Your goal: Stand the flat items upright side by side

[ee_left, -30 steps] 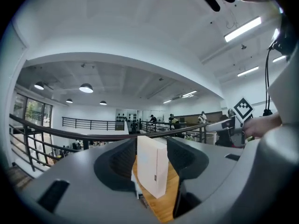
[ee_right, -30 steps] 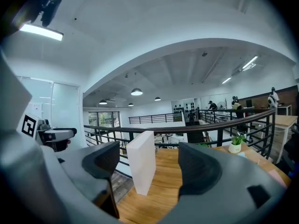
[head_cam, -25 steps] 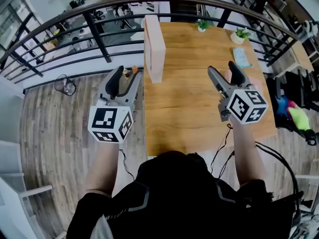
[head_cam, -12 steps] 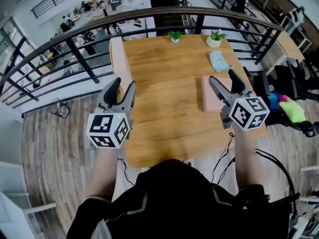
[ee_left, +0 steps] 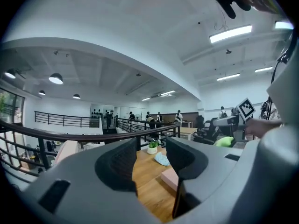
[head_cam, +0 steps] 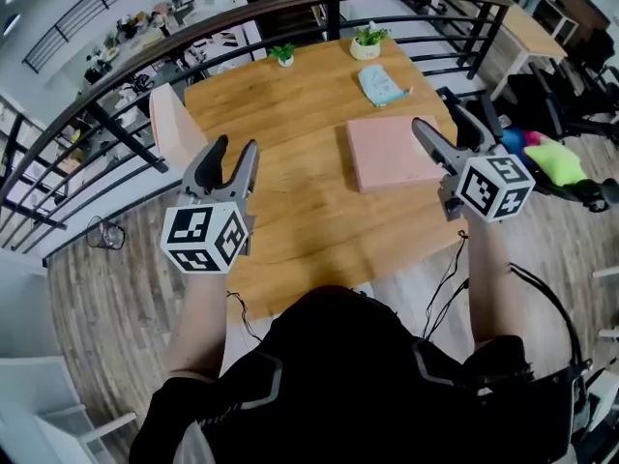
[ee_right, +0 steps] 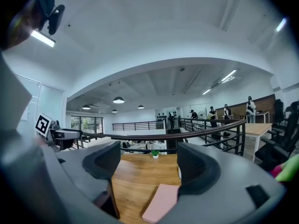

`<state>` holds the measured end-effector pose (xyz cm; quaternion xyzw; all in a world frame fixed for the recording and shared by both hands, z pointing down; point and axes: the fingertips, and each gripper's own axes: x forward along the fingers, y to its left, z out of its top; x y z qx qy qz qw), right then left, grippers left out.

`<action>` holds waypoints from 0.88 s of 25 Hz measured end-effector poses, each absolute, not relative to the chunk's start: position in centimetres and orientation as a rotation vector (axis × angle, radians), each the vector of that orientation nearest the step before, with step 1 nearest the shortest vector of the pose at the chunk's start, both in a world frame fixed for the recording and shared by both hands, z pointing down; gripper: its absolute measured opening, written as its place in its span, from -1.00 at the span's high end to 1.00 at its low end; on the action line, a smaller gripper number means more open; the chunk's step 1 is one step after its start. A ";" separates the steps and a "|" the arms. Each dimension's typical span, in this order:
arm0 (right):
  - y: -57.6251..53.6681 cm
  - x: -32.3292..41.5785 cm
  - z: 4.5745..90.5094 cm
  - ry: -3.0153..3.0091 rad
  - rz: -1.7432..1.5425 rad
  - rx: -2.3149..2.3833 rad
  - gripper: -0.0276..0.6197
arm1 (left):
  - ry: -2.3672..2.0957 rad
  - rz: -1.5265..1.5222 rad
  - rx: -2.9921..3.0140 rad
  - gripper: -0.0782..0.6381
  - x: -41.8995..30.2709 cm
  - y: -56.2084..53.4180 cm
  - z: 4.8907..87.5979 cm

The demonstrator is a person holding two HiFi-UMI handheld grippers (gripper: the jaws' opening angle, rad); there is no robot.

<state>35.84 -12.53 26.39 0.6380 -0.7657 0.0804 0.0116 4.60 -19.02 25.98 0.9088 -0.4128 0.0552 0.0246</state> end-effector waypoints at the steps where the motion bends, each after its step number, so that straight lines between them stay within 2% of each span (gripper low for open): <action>1: -12.2 36.9 26.6 -2.374 0.252 2.000 -0.28 | -1.253 0.182 2.820 0.18 5.6 -19.1 26.1; 11: -9.5 50.5 34.6 -2.214 0.372 2.061 -0.28 | -1.115 0.387 2.807 0.16 16.5 -20.3 32.2; 17: -9.1 55.0 43.1 -2.228 0.534 1.892 -0.28 | -0.971 0.483 2.787 0.13 22.4 -19.7 38.6; 22: -9.7 57.9 49.1 -2.235 0.590 1.776 -0.29 | -0.942 0.692 2.705 0.01 25.3 -19.8 45.5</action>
